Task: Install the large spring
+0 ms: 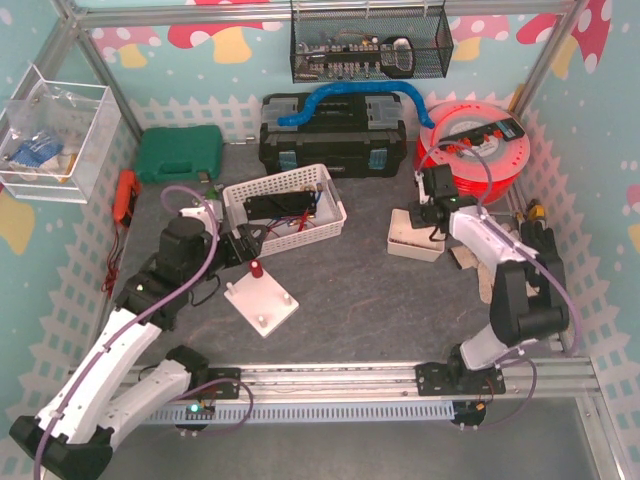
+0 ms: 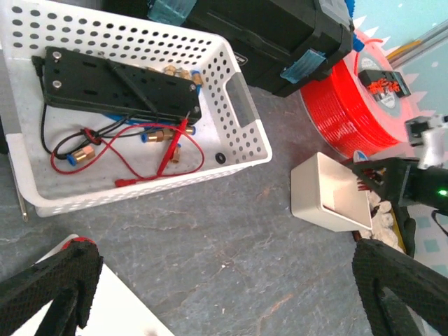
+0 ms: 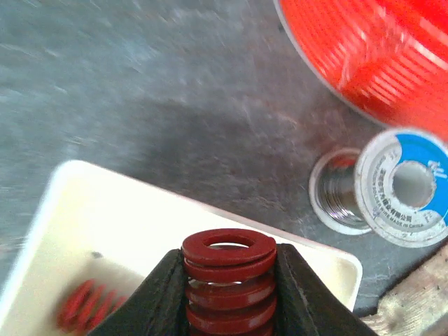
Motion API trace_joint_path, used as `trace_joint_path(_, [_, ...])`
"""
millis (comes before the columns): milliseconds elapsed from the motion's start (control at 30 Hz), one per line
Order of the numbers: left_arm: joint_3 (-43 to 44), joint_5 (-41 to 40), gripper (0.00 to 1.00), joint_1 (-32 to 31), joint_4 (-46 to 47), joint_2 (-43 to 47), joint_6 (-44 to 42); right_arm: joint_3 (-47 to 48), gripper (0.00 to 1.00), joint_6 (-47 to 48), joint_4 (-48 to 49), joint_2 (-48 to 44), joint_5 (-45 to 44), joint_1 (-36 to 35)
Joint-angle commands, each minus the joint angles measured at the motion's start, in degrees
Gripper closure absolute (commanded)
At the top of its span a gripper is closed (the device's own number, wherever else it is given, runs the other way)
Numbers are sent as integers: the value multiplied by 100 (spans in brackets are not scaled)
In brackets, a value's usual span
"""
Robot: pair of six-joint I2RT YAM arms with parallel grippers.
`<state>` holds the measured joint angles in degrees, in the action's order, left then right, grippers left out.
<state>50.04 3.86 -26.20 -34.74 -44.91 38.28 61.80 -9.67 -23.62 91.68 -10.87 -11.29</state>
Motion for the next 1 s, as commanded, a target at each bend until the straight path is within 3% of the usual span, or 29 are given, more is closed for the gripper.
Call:
trace_joint_path(0, [21, 50, 5, 36, 106, 167, -126, 79, 100, 127, 195, -857, 1236, -25])
trace_joint_path(233, [-54, 562, 19, 36, 399, -128, 42, -786, 100, -293, 1511, -2339, 2588, -506])
trace_joint_path(400, [77, 1185, 29, 40, 564, -533, 21, -1508, 100, 107, 2501, -3090, 2111, -1615])
trace_joint_path(700, [719, 1978, 39, 36, 872, -1141, -267, -1596, 100, 1067, 3126, -2826, 1120, -3179])
trace_joint_path(967, [1237, 2611, 43, 36, 958, -1634, -230, -1122, 100, 1511, 3567, -2120, 710, -4016])
